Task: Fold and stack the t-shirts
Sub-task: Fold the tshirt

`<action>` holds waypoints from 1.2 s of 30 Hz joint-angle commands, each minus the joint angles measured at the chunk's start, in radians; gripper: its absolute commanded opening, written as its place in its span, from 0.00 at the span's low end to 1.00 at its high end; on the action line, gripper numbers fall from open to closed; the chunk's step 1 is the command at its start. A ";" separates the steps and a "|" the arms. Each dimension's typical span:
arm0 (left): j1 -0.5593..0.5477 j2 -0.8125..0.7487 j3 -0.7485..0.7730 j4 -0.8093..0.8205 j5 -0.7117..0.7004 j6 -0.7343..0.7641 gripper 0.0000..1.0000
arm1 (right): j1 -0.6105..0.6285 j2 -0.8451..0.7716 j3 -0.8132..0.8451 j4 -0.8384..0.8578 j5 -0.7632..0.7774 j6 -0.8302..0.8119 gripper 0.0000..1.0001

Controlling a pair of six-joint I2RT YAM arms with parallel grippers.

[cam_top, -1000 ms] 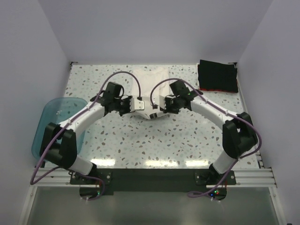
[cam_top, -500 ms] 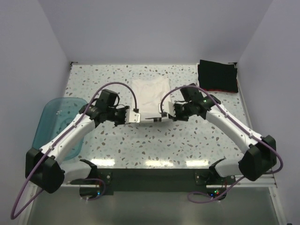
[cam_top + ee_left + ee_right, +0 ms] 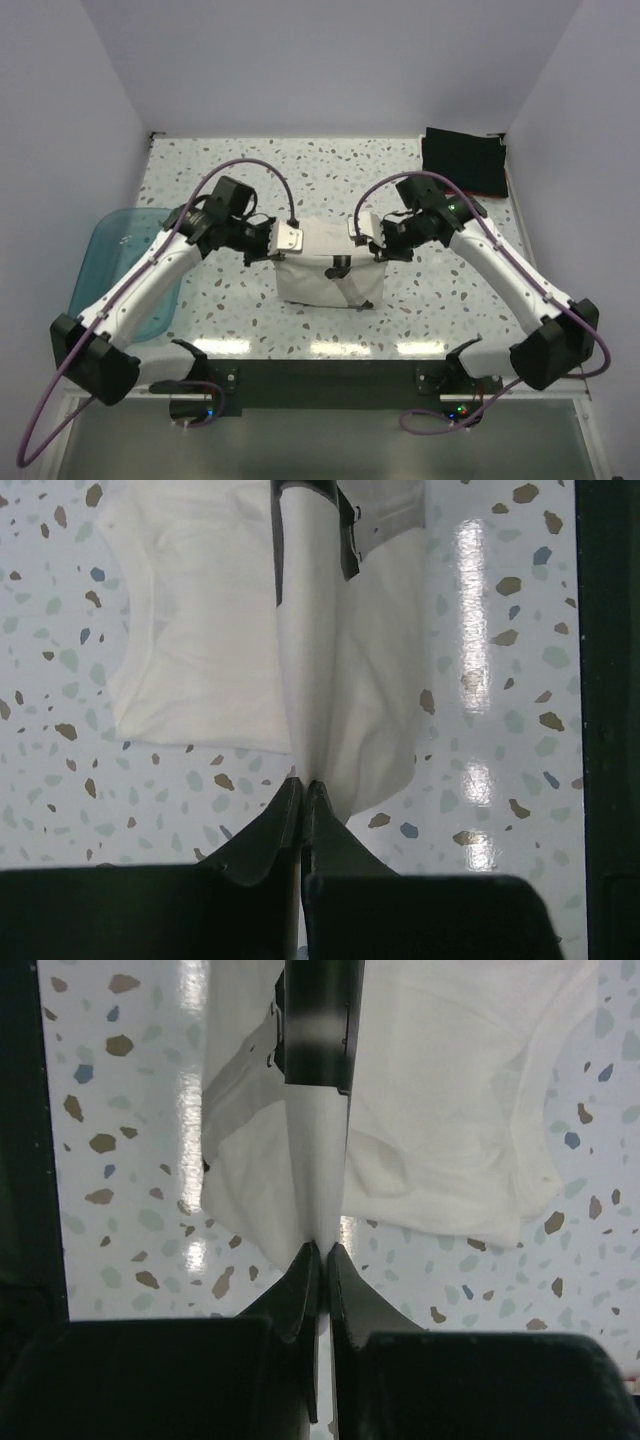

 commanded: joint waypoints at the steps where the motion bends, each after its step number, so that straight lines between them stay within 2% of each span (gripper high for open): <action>1: 0.072 0.132 0.098 0.029 -0.022 0.021 0.00 | -0.076 0.111 0.047 -0.036 -0.021 -0.133 0.00; 5: 0.138 0.356 0.245 0.049 0.021 0.057 0.00 | -0.166 0.271 0.122 -0.016 -0.016 -0.199 0.00; 10: 0.159 0.614 0.407 0.114 0.026 0.053 0.00 | -0.188 0.472 0.234 0.004 -0.018 -0.251 0.00; 15: 0.161 0.799 0.498 0.185 0.006 0.020 0.00 | -0.212 0.716 0.384 0.006 -0.012 -0.265 0.00; 19: 0.161 0.919 0.534 0.215 -0.014 -0.047 0.00 | -0.223 0.817 0.449 0.012 -0.013 -0.274 0.00; 23: 0.150 0.937 0.523 0.200 -0.013 -0.091 0.00 | -0.220 0.853 0.453 -0.006 -0.039 -0.273 0.00; 29: 0.118 0.844 0.454 0.114 0.016 -0.071 0.00 | -0.206 0.770 0.367 -0.023 -0.082 -0.284 0.00; 32: 0.133 0.816 0.513 0.045 0.050 -0.048 0.00 | -0.211 0.771 0.491 -0.114 -0.113 -0.242 0.00; 36: 0.165 0.873 0.706 -0.064 0.088 0.015 0.00 | -0.221 0.826 0.674 -0.238 -0.128 -0.242 0.00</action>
